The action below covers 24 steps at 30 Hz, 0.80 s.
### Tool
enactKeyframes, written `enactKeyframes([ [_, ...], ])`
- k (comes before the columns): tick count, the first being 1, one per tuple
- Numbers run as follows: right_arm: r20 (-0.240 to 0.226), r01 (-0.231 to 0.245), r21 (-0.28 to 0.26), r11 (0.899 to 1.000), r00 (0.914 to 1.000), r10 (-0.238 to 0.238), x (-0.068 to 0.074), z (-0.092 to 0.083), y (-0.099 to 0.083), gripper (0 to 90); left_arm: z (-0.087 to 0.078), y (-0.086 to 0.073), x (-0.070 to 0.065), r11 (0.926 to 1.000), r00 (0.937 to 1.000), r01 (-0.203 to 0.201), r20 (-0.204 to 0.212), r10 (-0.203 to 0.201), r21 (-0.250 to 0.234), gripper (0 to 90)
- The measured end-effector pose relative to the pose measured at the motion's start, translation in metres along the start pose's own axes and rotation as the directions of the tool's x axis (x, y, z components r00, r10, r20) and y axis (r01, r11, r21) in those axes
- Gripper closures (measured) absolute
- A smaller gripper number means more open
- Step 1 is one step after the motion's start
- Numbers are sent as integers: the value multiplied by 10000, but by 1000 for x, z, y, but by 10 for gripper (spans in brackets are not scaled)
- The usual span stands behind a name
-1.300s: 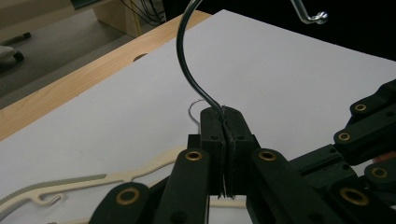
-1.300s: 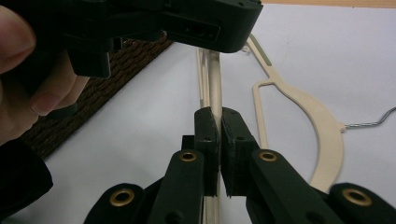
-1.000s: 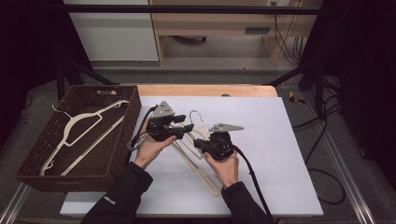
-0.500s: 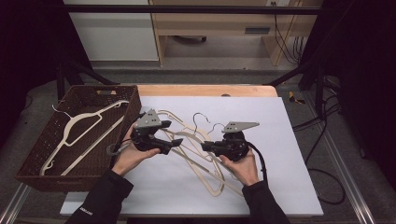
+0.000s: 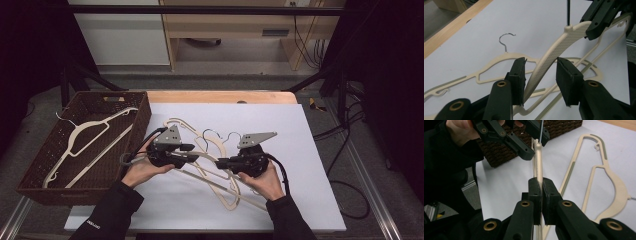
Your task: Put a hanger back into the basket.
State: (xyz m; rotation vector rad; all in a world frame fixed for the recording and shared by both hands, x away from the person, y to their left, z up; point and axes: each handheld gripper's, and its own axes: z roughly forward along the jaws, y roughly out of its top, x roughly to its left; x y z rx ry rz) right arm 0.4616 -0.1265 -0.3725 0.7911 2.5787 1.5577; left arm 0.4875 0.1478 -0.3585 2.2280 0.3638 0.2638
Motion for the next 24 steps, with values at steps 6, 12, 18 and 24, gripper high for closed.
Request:
enactKeyframes([
  [6,-255,126,56,9999,9996,-125,2,1,0,874,4,-1,-2,9993,9997,-211,142,207,303,648],
  [12,-303,150,174,9997,9994,-144,1,3,-2,862,3,-1,-6,9961,9989,-442,171,430,761,694],
  [18,870,254,-243,9994,9959,-231,-1,1,-2,728,3,-2,-14,9964,9974,-276,690,221,797,807],
  [24,1922,729,-469,9962,9794,-626,2,0,-4,600,2,-1,-25,9980,9983,49,583,-85,623,863],
])
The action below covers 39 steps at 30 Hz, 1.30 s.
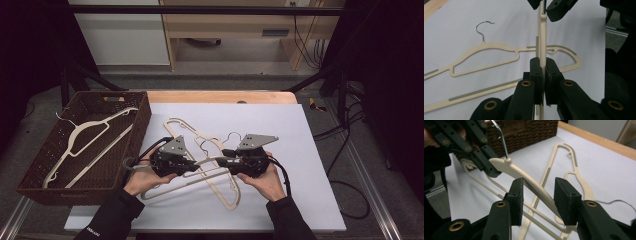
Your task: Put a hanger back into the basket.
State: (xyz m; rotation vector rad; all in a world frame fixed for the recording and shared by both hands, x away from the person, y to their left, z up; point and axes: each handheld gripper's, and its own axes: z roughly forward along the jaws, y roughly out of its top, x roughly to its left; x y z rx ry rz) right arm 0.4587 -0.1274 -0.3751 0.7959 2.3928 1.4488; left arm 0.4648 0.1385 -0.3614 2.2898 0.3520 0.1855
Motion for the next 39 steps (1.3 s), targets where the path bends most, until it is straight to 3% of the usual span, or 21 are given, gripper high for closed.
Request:
enactKeyframes([
  [5,173,-313,-838,9960,9993,329,-2,-16,-5,475,-10,2,-4,9981,9977,479,-455,-497,-398,864],
  [9,621,-543,-1550,9864,9960,646,-7,-37,-13,381,-26,6,-4,9926,9893,934,-1052,-1013,-779,864],
  [15,1412,-1115,-2228,9685,9793,1452,-18,-63,-30,229,-55,16,-3,9821,9791,1167,-1490,-1387,-1477,864],
  [22,2075,-1532,-2360,9596,9568,2038,-28,-74,-47,148,-103,27,-2,9686,9662,940,-2135,-1445,-2303,865],
  [29,2404,-1608,-2113,9641,9475,2107,-30,-75,-55,119,-148,30,9,9615,9539,892,-2555,-1575,-2598,864],
  [34,2422,-1689,-2180,9612,9447,2209,-31,-75,-57,104,-174,21,23,9610,9398,970,-2939,-1741,-2591,864],
  [39,2565,-1671,-2152,9622,9410,2208,-33,-76,-59,93,-196,1,40,9547,9257,1137,-3196,-2023,-2750,864],
])
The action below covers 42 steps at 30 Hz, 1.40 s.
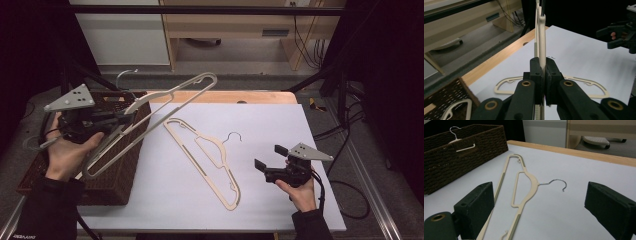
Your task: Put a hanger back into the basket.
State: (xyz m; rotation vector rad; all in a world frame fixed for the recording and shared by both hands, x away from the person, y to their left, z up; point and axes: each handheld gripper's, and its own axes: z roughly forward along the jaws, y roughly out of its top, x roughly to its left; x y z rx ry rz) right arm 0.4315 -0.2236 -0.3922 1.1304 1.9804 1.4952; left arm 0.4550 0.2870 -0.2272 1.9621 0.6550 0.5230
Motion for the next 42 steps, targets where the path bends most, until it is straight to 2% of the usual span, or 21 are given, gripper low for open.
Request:
enactKeyframes([
  [5,-2,105,49,9999,9999,-105,0,1,-1,91,-13,-18,30,9990,9980,441,-446,-442,-12,864],
  [12,33,49,132,9999,10000,-49,-2,3,-3,90,-25,-42,60,9958,9920,913,-877,-908,15,864],
  [22,24,69,226,9997,10000,-70,-2,5,-3,90,-35,-66,87,9921,9848,1145,-1373,-1065,520,864],
  [24,27,4,220,9998,10000,-5,-2,5,-4,89,-37,-72,93,9899,9817,1305,-1469,-1211,561,864],
  [25,-14,142,239,9996,9999,-142,-2,5,-4,89,-38,-76,97,9881,9794,1398,-1560,-1284,643,864],
  [26,49,20,230,9997,10000,-22,-2,6,-4,89,-39,-79,99,9871,9775,1474,-1615,-1357,631,864],
  [32,8,147,289,9995,9999,-147,-3,6,-5,87,-45,-99,112,9740,9602,2104,-2051,-1898,835,864],
  [34,37,69,299,9995,10000,-70,-2,7,-5,87,-47,-104,115,9701,9565,2227,-2137,-1984,962,864],
  [38,54,23,294,9996,10000,-24,-1,8,-5,86,-46,-116,120,9623,9508,2433,-2261,-2118,1215,864],
  [42,9,86,304,9995,10000,-86,-1,7,-5,86,-42,-122,122,9591,9501,2543,-2174,-2239,1239,864],
])
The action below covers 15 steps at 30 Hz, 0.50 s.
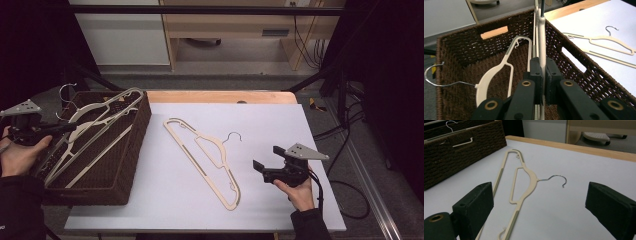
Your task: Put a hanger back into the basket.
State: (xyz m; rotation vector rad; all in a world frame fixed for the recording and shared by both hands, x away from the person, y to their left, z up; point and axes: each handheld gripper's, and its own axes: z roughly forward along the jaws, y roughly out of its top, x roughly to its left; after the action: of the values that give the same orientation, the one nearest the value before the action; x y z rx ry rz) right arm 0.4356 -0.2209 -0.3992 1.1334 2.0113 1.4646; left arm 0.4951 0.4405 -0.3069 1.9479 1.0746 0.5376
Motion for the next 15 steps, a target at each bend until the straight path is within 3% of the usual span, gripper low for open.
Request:
enactKeyframes([
  [2,10,69,41,10000,10000,-69,-1,-1,0,85,3,-1,-1,9996,10000,-66,-47,67,266,864],
  [6,-8,15,16,10000,10000,-15,0,0,0,86,6,-11,4,9991,9998,222,-34,-220,365,864],
  [9,-34,74,70,9999,10000,-74,1,1,0,84,17,-19,5,9959,9998,187,26,-190,890,864],
  [15,-72,62,107,9999,10000,-61,1,3,-1,83,37,-27,4,9900,9995,323,-17,-324,1376,864],
])
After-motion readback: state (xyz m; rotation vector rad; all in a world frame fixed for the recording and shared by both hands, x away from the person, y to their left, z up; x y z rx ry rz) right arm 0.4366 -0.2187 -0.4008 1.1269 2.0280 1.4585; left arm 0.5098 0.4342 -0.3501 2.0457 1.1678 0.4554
